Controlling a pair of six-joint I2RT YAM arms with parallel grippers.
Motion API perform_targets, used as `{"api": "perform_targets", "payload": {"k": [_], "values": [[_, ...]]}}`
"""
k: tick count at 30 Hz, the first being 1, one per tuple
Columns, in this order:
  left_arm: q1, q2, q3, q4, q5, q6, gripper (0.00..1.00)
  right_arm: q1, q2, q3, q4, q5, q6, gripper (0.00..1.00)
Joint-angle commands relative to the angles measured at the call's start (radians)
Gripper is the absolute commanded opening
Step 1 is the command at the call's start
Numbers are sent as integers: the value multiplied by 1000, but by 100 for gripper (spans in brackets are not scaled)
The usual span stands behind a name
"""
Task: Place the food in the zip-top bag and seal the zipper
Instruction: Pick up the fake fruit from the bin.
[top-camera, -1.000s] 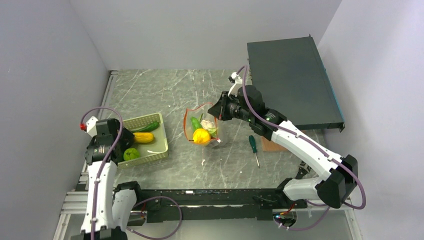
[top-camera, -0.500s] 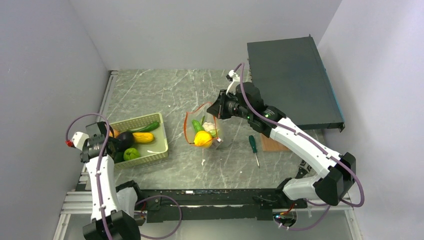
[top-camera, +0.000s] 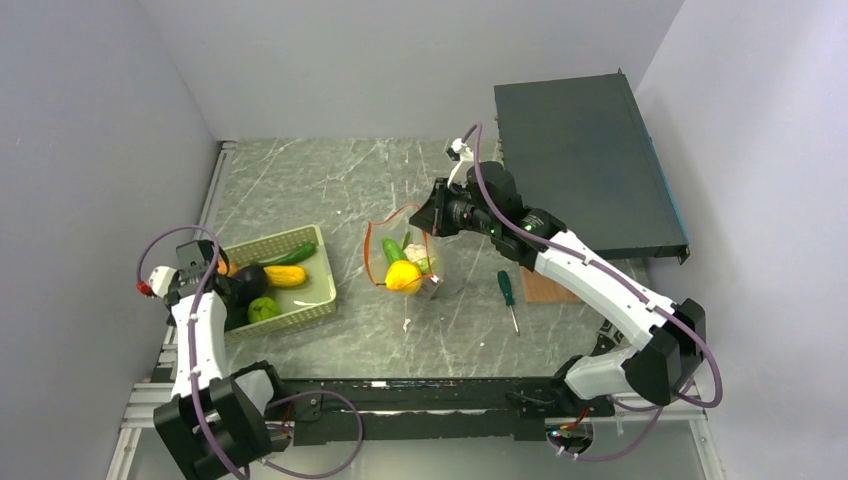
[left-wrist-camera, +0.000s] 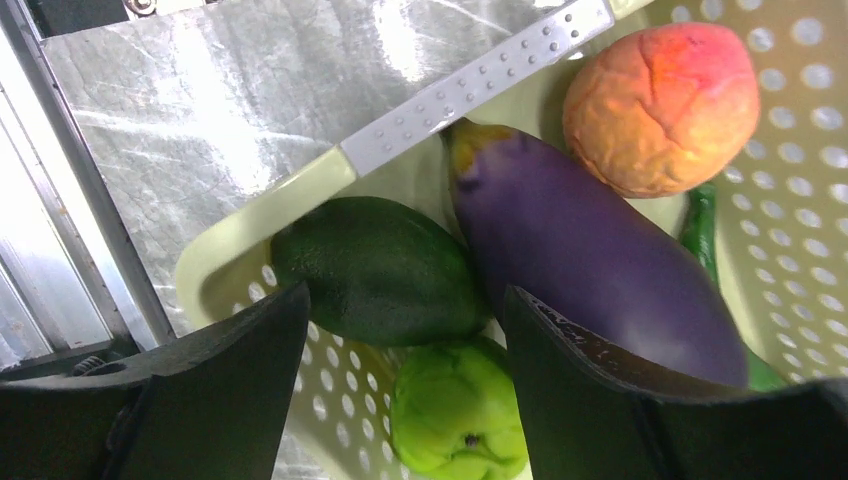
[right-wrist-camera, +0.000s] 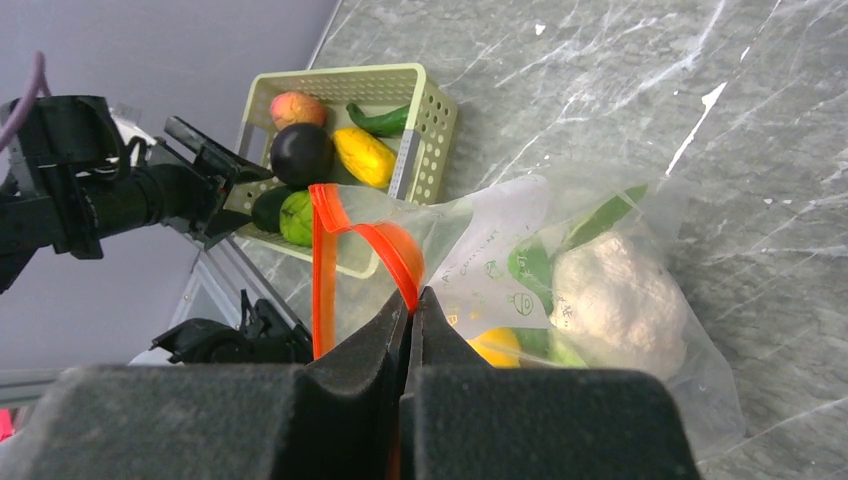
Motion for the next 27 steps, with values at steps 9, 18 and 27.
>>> {"api": "perform_targets", "payload": {"k": [9,18,27], "values": [[15,101,-76,73,-6,-60,82,3,5,35,66,-9,-12,0],[15,119,-77,93,48,-40,64,2,21,51,68,-15,-20,0],[15,-53,-1,29,51,24,22,2,42,68,70,-26,-27,0]]}}
